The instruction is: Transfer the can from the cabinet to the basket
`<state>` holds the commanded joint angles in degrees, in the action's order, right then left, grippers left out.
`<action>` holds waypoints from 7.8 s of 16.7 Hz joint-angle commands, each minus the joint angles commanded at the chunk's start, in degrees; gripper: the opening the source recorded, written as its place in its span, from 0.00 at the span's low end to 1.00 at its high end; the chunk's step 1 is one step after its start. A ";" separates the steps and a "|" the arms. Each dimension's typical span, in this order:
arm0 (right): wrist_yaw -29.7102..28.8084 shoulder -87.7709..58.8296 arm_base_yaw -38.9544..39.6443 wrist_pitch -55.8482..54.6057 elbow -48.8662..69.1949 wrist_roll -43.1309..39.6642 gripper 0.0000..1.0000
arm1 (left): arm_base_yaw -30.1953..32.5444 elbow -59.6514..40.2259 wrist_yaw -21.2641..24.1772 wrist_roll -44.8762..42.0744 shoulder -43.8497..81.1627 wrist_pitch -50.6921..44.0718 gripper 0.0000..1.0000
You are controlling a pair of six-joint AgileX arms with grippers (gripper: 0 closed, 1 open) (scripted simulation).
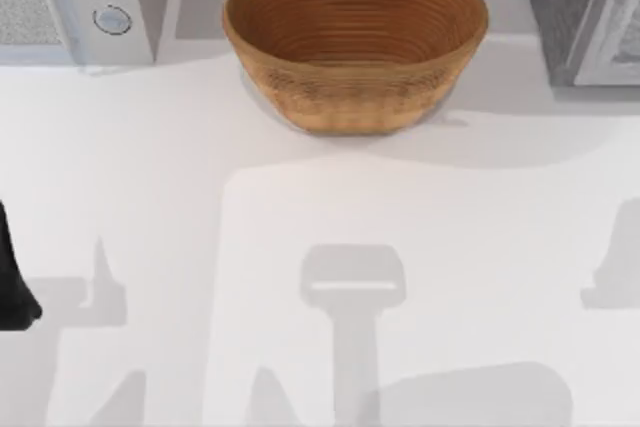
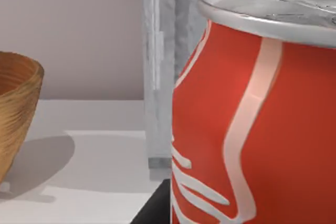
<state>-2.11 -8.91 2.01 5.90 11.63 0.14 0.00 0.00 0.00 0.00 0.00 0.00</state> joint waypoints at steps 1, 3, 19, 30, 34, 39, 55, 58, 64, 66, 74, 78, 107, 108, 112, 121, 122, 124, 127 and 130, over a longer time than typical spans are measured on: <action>0.58 2.46 -0.55 -1.64 -3.46 -0.04 0.00 | 0.00 0.00 0.00 0.00 0.00 0.00 1.00; 1.49 6.35 -1.42 -4.22 -8.55 -0.10 0.00 | 0.00 0.00 0.00 0.00 0.00 0.00 1.00; -6.21 -12.75 5.97 -11.97 3.89 0.08 0.00 | 0.00 0.00 0.00 0.00 0.00 0.00 1.00; -27.60 -76.90 27.01 -32.03 49.40 0.79 0.00 | 0.00 0.00 0.00 0.00 0.00 0.00 1.00; -33.96 -96.62 33.13 -37.61 62.49 0.95 0.00 | 0.00 0.00 0.00 0.00 0.00 0.00 1.00; -38.42 -109.75 37.35 -41.05 71.15 1.02 0.00 | 0.00 0.00 0.00 0.00 0.00 0.00 1.00; -37.07 -115.27 35.91 -41.19 76.52 0.94 0.00 | 0.00 0.00 0.00 0.00 0.00 0.00 1.00; -37.07 -115.27 35.91 -41.19 76.52 0.94 0.23 | 0.00 0.00 0.00 0.00 0.00 0.00 1.00; -37.07 -115.27 35.91 -41.19 76.52 0.94 0.68 | 0.00 0.00 0.00 0.00 0.00 0.00 1.00; -37.07 -115.27 35.91 -41.19 76.52 0.94 0.83 | 0.00 0.00 0.00 0.00 0.00 0.00 1.00; -37.07 -115.27 35.91 -41.19 76.52 0.94 1.00 | 0.00 0.00 0.00 0.00 0.00 0.00 1.00; -37.07 -115.27 35.91 -41.19 76.52 0.94 1.00 | 0.00 0.00 0.00 0.00 0.00 0.00 1.00; -31.60 -98.41 30.57 -35.81 63.80 0.74 1.00 | 0.00 0.00 0.00 0.00 0.00 0.00 1.00; -30.13 -93.58 29.17 -34.50 60.51 0.70 1.00 | 0.00 0.00 0.00 0.00 0.00 0.00 1.00; -23.08 -69.14 22.46 -28.43 44.70 0.55 1.00 | 0.00 0.00 0.00 0.00 0.00 0.00 1.00; -5.58 -10.02 5.51 -13.16 5.57 0.11 1.00 | 0.00 0.00 0.00 0.00 0.00 0.00 1.00; -3.96 -5.53 3.93 -11.67 1.83 0.06 1.00 | 0.00 0.00 0.00 0.00 0.00 0.00 1.00; -1.16 1.63 1.19 -9.05 -4.58 -0.03 1.00 | 0.00 0.00 0.00 0.00 0.00 0.00 1.00; 1.58 7.82 -1.49 -6.42 -10.56 -0.12 1.00 | 0.00 0.00 0.00 0.00 0.00 0.00 1.00; 2.11 8.91 -2.00 -5.90 -11.63 -0.14 1.00 | 0.00 0.00 0.00 0.00 0.00 0.00 1.00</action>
<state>0.00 0.00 0.00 0.00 0.00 0.00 0.00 0.00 0.00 0.00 0.00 0.00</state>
